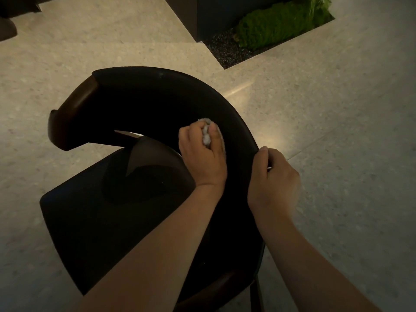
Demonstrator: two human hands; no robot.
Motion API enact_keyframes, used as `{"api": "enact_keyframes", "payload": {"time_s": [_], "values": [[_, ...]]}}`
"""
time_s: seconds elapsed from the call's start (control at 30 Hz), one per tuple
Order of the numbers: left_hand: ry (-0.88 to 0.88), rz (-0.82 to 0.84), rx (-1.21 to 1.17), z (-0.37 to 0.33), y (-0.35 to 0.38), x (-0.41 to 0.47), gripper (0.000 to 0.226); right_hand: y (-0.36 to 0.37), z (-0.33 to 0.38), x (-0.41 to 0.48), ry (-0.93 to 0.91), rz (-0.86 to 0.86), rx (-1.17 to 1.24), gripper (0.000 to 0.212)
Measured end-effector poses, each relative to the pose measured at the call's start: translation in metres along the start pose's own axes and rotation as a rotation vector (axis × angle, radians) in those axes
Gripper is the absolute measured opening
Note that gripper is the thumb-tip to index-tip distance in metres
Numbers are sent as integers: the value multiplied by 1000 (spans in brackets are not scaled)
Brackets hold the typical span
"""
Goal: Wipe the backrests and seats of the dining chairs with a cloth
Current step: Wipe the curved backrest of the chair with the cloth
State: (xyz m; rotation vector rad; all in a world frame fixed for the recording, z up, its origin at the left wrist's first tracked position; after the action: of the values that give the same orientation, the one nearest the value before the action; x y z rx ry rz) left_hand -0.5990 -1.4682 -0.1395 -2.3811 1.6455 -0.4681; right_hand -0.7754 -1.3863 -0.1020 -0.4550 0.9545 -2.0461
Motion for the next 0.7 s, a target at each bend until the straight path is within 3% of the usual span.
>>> {"api": "enact_keyframes", "payload": {"time_s": [0.27, 0.47, 0.7], "values": [[-116, 23, -38, 46, 2, -11, 17, 3, -2, 0, 0, 20, 54, 47], [-306, 117, -203, 93, 5, -20, 7, 0, 0, 0, -19, -5, 39, 34], [-102, 171, 50, 67, -5, -35, 27, -3, 2, -1, -21, -18, 26, 35]]}}
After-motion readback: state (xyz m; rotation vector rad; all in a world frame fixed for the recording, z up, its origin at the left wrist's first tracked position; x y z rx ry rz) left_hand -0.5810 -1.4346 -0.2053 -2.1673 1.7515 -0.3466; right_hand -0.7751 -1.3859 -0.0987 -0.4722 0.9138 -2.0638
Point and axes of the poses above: each hand's wrist, its own x-axis towards the middle knuckle, its own y-axis out of the palm, z = x × y, the point moved 10 cm from there along x, towards the middle knuckle, and after that the axes turned 3 degrees about z, right-handed, at the moved point
